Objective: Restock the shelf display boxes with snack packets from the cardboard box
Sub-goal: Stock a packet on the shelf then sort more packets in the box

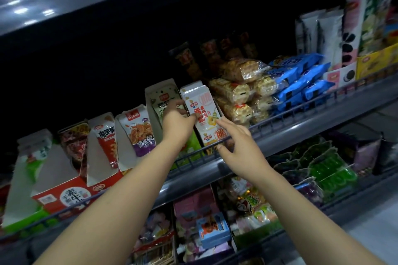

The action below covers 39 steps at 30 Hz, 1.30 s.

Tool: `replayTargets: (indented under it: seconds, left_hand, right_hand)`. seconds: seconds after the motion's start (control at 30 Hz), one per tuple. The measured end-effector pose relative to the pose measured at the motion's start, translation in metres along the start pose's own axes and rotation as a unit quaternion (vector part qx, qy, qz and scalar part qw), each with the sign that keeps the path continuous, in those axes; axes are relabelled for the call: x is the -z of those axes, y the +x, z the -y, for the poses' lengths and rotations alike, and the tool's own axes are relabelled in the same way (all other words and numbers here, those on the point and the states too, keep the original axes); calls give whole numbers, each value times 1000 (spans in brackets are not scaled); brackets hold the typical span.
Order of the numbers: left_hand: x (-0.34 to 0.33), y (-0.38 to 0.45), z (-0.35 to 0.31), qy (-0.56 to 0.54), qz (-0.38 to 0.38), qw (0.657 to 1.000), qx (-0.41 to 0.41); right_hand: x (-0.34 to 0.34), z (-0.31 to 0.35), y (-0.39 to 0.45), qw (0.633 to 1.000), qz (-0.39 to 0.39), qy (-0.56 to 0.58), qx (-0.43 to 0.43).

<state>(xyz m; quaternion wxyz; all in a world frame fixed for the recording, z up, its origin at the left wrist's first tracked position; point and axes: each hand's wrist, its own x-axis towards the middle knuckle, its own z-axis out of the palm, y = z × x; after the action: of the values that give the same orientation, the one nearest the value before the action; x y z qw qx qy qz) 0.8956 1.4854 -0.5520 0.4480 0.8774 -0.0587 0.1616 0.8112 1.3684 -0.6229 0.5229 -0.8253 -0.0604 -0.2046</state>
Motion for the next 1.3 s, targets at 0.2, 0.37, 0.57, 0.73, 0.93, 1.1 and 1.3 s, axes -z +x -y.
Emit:
replayTargets:
  seconds: [0.2, 0.37, 0.57, 0.73, 0.93, 1.1, 1.3]
  left_hand:
    - [15, -47, 8, -28, -50, 992, -113]
    - [28, -114, 41, -71, -41, 986, -145]
    - [23, -188, 119, -100, -30, 994, -22]
    - [4, -239, 187, -73, -10, 993, 96]
    - [-28, -277, 253, -9, 42, 974, 221]
    - [-57, -302, 296, 4, 65, 948, 313]
    - [-76, -324, 334, 28, 129, 905, 405]
  right_hand:
    - [-10, 5, -15, 996, -43, -46, 66]
    - [-24, 6, -43, 993, -56, -76, 70]
    - [-64, -16, -91, 989, -18, -141, 25]
    - [-97, -55, -141, 981, 62, -181, -32]
    - [-134, -110, -204, 964, 133, -182, -139]
    - [-157, -159, -243, 941, 181, -171, -230]
    - [-176, -199, -276, 904, 224, -166, -323]
